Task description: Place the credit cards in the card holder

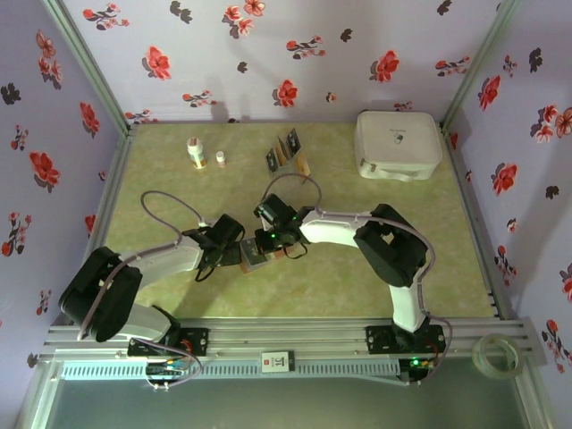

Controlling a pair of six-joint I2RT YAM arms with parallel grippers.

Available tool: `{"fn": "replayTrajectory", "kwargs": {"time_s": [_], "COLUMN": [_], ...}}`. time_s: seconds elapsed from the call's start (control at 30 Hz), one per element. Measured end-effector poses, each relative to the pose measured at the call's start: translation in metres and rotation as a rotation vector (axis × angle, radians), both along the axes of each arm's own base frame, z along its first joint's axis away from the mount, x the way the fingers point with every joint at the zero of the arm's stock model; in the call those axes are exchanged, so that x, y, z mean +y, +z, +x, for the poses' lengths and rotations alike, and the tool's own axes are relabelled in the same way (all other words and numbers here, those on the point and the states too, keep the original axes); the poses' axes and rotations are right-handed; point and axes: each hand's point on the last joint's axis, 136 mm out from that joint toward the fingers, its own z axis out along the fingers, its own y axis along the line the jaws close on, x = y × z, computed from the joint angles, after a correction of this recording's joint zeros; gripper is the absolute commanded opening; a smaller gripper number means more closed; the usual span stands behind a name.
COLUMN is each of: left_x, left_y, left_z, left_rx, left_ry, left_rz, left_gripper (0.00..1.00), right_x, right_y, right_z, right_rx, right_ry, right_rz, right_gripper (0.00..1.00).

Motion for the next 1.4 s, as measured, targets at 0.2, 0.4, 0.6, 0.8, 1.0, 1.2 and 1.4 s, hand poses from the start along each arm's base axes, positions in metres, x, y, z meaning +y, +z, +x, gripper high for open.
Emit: {"fn": "replayTrajectory", "kwargs": {"time_s": [0.2,0.4,0.6,0.8,1.0,1.2,1.4], "left_x": [0.000,0.003,0.008,0.010,0.010,0.008,0.007], "left_y": [0.000,0.004,0.009,0.009,0.009,0.010,0.009], "left_z": [0.000,-0.003,-0.008,-0.010,-0.011,-0.009,-0.007], "left_rx": [-0.001,-0.006,-0.013,-0.003,0.000,0.000,0.004], "left_ry": [-0.001,0.001,0.002,0.002,0.002,0.001,-0.006], "left_rz": [0.000,0.000,-0.001,0.008,0.010,0.010,0.016], "left_gripper": [1.00,1.00,1.00,1.00,1.00,1.00,1.00], "right_x": [-0.001,-0.010,-0.024,-0.031,-0.044,-0.060,-0.067], "right_y": [0.000,0.010,0.012,0.008,-0.007,-0.008,-0.001], "right_z": [0.001,0.013,0.033,0.037,0.032,0.026,0.020], "right_rx": [0.002,-0.007,-0.023,-0.026,-0.022,-0.031,-0.032], "right_ry": [-0.004,-0.037,-0.087,-0.103,-0.118,-0.140,-0.152], "right_rz": [-0.001,0.007,0.005,-0.006,-0.034,-0.054,-0.050], "right_gripper": [0.00,0.01,0.01,0.00,0.00,0.00,0.00]}}
